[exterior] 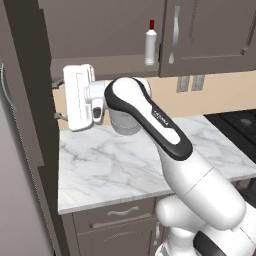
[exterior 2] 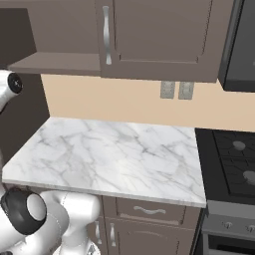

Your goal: Open the cabinet directly in front. Then move the liquor and the mug to the dining counter with the candle on it.

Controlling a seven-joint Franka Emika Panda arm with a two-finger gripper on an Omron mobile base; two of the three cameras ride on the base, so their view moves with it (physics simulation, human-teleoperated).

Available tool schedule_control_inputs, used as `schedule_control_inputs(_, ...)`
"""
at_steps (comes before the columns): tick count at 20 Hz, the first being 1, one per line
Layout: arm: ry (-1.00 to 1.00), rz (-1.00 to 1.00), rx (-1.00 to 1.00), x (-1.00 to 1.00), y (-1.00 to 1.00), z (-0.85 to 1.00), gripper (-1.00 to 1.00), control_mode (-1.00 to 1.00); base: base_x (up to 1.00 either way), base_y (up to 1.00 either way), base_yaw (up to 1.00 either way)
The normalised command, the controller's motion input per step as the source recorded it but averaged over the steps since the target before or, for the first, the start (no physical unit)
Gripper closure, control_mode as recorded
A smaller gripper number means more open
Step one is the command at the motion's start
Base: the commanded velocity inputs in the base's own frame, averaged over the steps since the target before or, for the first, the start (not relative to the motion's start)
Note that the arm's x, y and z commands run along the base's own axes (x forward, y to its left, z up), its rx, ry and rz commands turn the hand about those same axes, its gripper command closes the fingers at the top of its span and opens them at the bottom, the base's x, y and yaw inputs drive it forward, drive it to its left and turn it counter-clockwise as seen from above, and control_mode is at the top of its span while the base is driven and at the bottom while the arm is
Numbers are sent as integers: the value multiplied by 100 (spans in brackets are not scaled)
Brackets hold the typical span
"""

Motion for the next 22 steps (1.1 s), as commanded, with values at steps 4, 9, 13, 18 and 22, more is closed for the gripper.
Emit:
schedule_control_inputs(4, 0, 0, 0, 9, -47, 0, -100, -100, 0, 0, 0)
schedule_control_inputs(9, 0, 0, -2, 2, -55, 0, -100, -100, 0, 0, 0)
schedule_control_inputs(13, 0, 0, -16, 0, -59, 0, -100, -100, 0, 0, 0)
schedule_control_inputs(18, 0, 0, -26, -1, -48, 0, -100, -100, 0, 0, 0)
schedule_control_inputs(22, -3, 0, -34, -11, -41, 0, -100, -100, 0, 0, 0)
